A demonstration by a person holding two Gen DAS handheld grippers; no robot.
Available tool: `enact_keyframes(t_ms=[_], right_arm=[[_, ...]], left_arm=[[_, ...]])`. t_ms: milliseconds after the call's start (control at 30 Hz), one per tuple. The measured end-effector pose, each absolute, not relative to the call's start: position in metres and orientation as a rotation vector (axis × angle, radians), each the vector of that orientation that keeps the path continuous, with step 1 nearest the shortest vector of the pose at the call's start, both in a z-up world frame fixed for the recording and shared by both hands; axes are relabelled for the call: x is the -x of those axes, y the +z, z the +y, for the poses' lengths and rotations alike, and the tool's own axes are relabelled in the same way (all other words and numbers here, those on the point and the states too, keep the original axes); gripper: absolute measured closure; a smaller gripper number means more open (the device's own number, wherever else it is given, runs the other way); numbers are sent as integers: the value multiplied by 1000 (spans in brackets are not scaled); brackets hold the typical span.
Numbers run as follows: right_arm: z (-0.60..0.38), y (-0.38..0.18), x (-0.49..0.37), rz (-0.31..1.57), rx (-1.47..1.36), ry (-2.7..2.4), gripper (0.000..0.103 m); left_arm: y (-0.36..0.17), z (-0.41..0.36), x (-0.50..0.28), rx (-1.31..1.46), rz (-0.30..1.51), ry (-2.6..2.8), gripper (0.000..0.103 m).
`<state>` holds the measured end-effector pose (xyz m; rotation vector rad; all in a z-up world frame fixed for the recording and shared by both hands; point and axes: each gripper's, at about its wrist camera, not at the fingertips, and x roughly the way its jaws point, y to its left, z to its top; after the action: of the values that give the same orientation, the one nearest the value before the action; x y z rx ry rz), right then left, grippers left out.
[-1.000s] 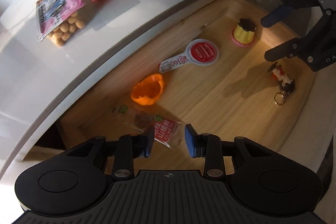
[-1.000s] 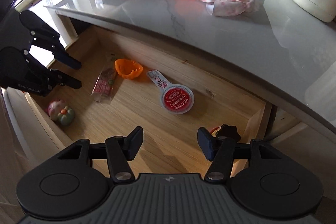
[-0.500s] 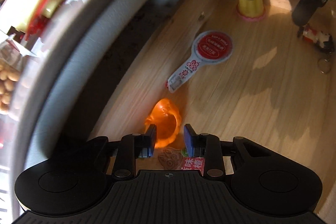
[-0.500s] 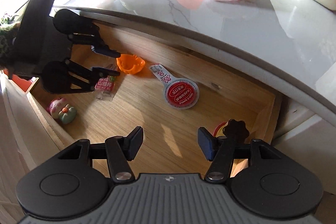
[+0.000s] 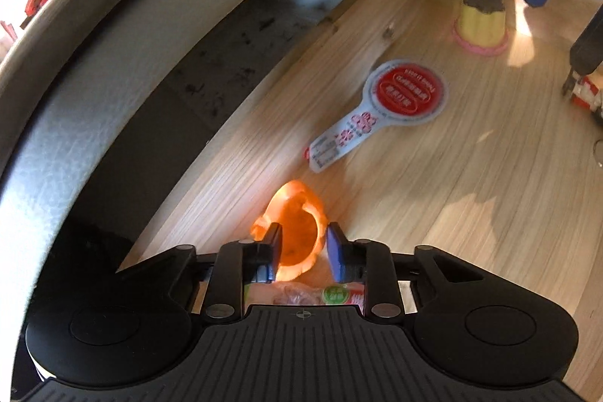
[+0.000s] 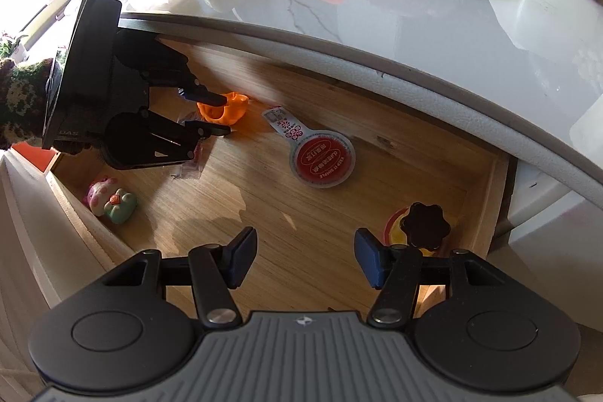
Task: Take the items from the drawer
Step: 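Grasp the yellow pudding toy by its black flower top with the right gripper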
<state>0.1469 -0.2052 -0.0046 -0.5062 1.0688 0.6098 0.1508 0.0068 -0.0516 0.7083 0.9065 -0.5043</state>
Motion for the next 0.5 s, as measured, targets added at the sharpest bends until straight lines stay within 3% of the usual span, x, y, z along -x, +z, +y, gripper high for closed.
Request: enact_keyframes(t_ms=[67,300,500], right_arm=[[-205,-5,-146,1064,510,604,46],[-209,2,-148,1045,492,609,46],[-212,6,-150,1008,714,605,46]], left_arm=[[-52,5,-153,-696,918,-514,90],[-40,2,-149,-694,917,-479,94],[-16,11,-133,-645,909,-539,94]])
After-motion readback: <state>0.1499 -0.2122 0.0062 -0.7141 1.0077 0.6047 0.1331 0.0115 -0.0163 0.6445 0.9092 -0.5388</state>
